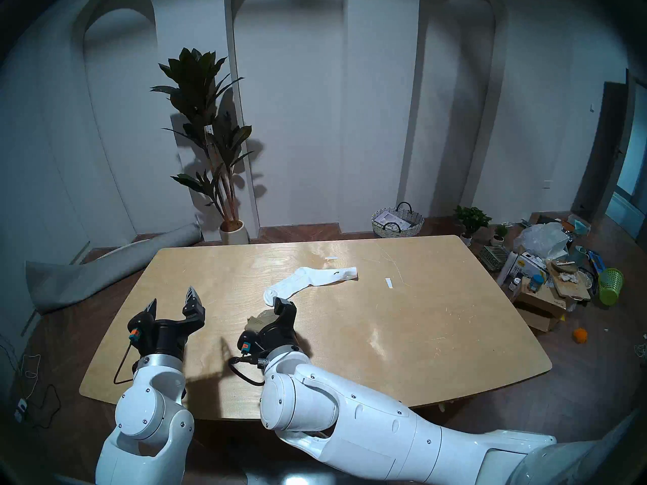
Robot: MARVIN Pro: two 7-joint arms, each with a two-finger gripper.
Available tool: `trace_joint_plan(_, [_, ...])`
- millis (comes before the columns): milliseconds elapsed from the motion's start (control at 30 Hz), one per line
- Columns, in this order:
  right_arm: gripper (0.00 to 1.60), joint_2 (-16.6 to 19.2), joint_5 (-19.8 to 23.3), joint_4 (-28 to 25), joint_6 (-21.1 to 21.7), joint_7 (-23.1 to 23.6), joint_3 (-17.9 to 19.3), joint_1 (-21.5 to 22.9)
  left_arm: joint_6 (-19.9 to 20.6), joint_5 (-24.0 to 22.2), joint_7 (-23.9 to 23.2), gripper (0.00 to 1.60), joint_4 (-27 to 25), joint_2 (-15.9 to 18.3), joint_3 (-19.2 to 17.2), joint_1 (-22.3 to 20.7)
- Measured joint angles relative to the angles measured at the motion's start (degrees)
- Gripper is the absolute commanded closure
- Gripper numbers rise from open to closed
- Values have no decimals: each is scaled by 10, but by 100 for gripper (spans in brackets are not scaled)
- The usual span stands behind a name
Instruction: Fold socks in half once and place them neatly on the table
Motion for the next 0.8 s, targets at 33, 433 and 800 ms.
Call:
trace_joint_plan(33, [0, -1, 9, 0, 6, 9, 4, 0, 1, 1, 0, 0, 0, 0, 1, 0])
trace_joint_plan(433, [0, -8, 54, -18, 30, 35, 39, -3, 5, 6, 5, 0, -1, 1, 4, -2])
trace_joint_plan(800, [0, -30, 113, -21, 53, 72, 64, -3, 5, 10, 13, 0, -3, 1, 8, -1])
